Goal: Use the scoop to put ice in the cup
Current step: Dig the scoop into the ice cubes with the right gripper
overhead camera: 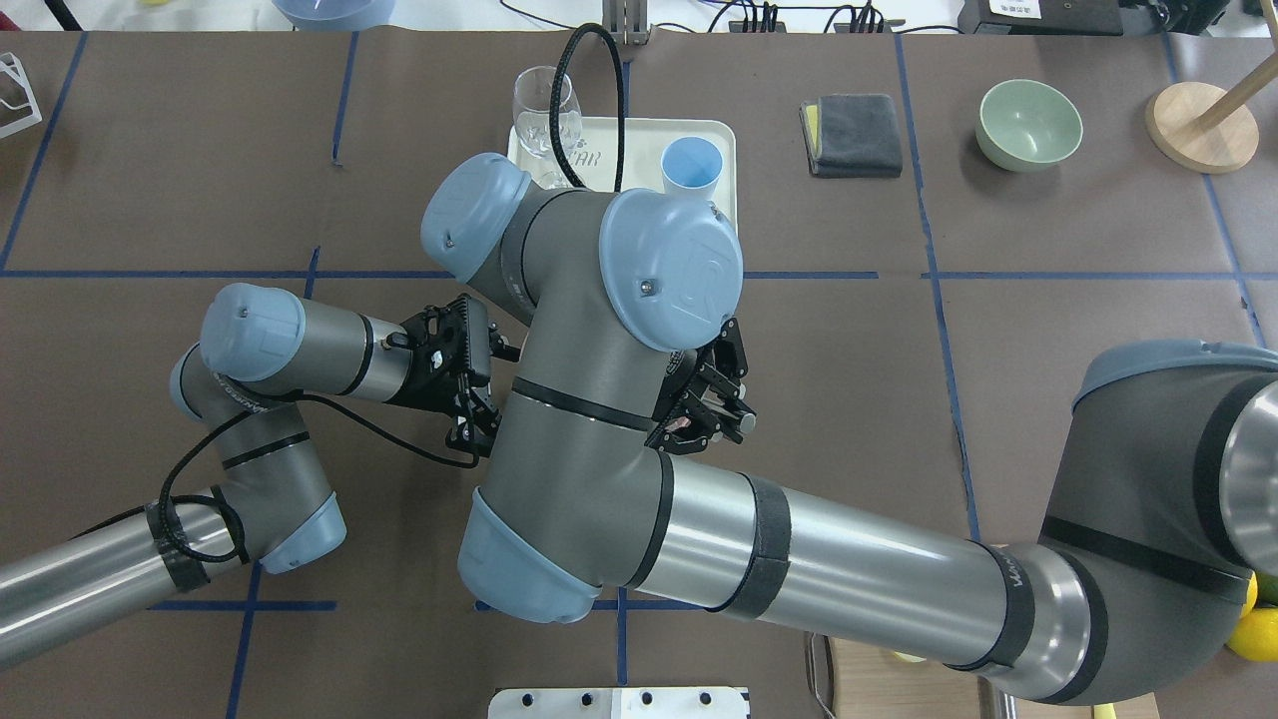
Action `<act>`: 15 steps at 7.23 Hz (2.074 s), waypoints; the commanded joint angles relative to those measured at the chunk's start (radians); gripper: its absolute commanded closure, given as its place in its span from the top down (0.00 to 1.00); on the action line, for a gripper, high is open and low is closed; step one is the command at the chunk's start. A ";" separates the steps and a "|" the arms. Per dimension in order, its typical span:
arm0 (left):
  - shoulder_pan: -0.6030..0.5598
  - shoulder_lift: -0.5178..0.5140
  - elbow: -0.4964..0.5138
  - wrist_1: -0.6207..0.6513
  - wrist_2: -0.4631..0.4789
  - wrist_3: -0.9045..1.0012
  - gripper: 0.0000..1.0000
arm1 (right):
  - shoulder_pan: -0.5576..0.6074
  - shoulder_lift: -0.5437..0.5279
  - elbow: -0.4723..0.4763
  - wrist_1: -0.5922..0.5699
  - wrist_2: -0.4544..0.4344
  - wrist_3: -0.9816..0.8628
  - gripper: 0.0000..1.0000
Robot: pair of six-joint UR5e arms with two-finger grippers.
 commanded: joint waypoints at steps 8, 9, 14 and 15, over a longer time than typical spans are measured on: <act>-0.002 0.000 0.000 0.002 0.000 0.000 1.00 | 0.001 -0.317 0.270 0.434 0.001 0.051 0.00; -0.001 0.000 0.000 0.002 0.000 0.000 1.00 | 0.001 -0.340 0.272 0.496 0.005 0.068 0.00; -0.002 0.000 0.000 0.002 0.000 0.000 1.00 | 0.010 -0.400 0.376 0.631 0.022 0.212 0.00; -0.002 0.000 0.002 0.002 0.000 0.000 1.00 | 0.014 -0.401 0.420 0.630 0.024 0.246 0.00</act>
